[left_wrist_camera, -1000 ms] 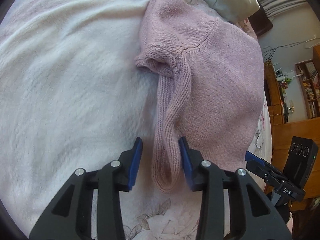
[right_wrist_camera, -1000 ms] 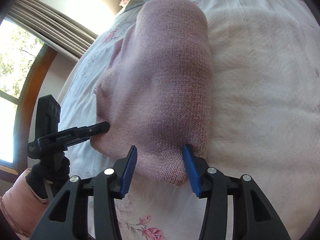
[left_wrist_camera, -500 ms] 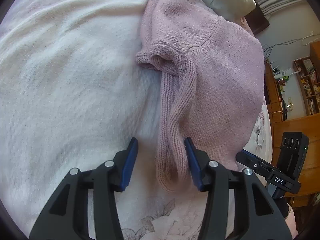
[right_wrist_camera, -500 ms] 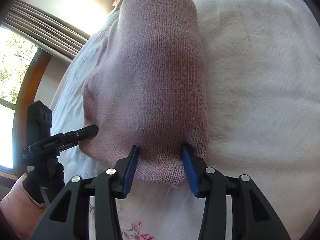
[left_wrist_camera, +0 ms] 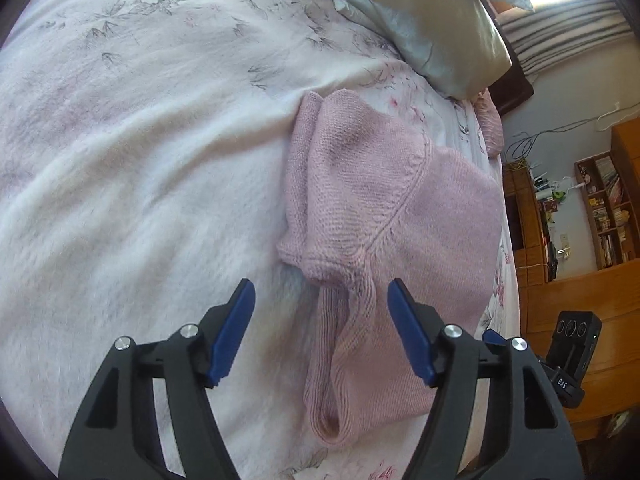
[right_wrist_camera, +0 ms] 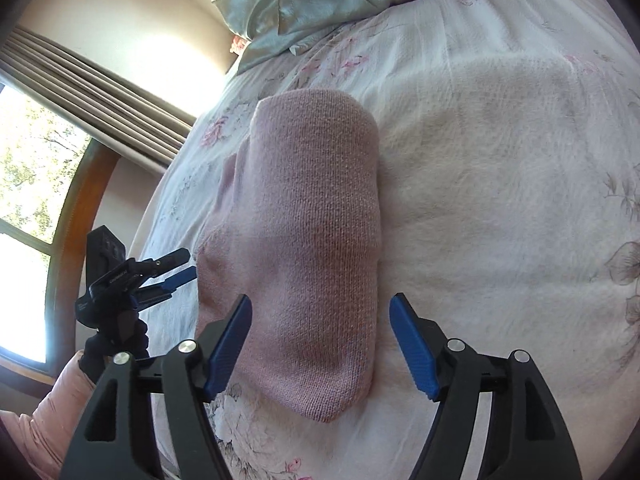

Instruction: Fold small clothes

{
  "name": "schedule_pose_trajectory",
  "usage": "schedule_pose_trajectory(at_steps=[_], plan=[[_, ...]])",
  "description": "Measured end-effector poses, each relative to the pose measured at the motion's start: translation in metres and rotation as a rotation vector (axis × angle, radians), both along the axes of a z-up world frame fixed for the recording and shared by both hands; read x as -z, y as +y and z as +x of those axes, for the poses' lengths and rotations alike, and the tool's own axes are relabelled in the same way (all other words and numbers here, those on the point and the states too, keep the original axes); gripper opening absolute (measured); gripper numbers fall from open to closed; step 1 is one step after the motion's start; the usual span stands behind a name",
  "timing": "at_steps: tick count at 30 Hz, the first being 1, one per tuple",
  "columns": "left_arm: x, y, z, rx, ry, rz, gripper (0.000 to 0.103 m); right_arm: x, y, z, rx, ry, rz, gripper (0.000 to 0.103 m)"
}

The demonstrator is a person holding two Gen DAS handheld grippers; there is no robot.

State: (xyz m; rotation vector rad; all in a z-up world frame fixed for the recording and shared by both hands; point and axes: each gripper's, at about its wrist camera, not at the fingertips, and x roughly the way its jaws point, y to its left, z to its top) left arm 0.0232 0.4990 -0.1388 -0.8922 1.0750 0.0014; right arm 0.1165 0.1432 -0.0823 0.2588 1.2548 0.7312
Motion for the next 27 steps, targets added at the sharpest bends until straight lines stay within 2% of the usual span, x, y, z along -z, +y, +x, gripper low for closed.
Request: schedule_pose_trajectory(at_steps=[3, 6, 9, 12, 16, 20, 21, 22, 23, 24, 26, 27], plan=[[0.014, -0.003, 0.016, 0.014, 0.022, -0.026, 0.069, 0.008, 0.003, 0.012, -0.011, 0.022, 0.016, 0.074], [0.028, -0.003, 0.027, 0.009, 0.005, -0.088, 0.071, 0.017, 0.011, 0.022, -0.028, 0.053, 0.03, 0.077], [0.039, -0.005, 0.037, 0.012, -0.008, -0.123, 0.076, 0.028, 0.017, 0.03, -0.036, 0.076, 0.029, 0.079], [0.042, -0.013, 0.043, 0.017, -0.041, -0.145, 0.082, 0.04, 0.022, 0.037, -0.038, 0.098, 0.029, 0.085], [0.047, -0.037, 0.051, 0.111, -0.074, -0.256, 0.082, 0.061, 0.025, 0.045, -0.032, 0.165, 0.061, 0.091], [0.055, -0.052, 0.055, 0.171, -0.08, -0.258, 0.081, 0.082, 0.03, 0.049, -0.029, 0.23, 0.136, 0.097], [0.056, -0.053, 0.057, 0.174, -0.081, -0.281, 0.075, 0.085, 0.032, 0.048, -0.03, 0.237, 0.152, 0.096], [0.058, -0.053, 0.058, 0.175, -0.079, -0.315, 0.062, 0.086, 0.034, 0.048, -0.036, 0.247, 0.175, 0.088], [0.06, -0.054, 0.06, 0.169, -0.077, -0.331, 0.057, 0.088, 0.036, 0.047, -0.043, 0.266, 0.205, 0.078], [0.061, -0.055, 0.059, 0.167, -0.086, -0.34, 0.048, 0.088, 0.036, 0.046, -0.038, 0.264, 0.2, 0.077], [0.058, -0.057, 0.057, 0.16, -0.109, -0.352, 0.042, 0.081, 0.033, 0.043, -0.053, 0.246, 0.201, 0.064], [0.055, -0.058, 0.055, 0.155, -0.126, -0.37, 0.04, 0.077, 0.029, 0.041, -0.054, 0.242, 0.215, 0.061]])
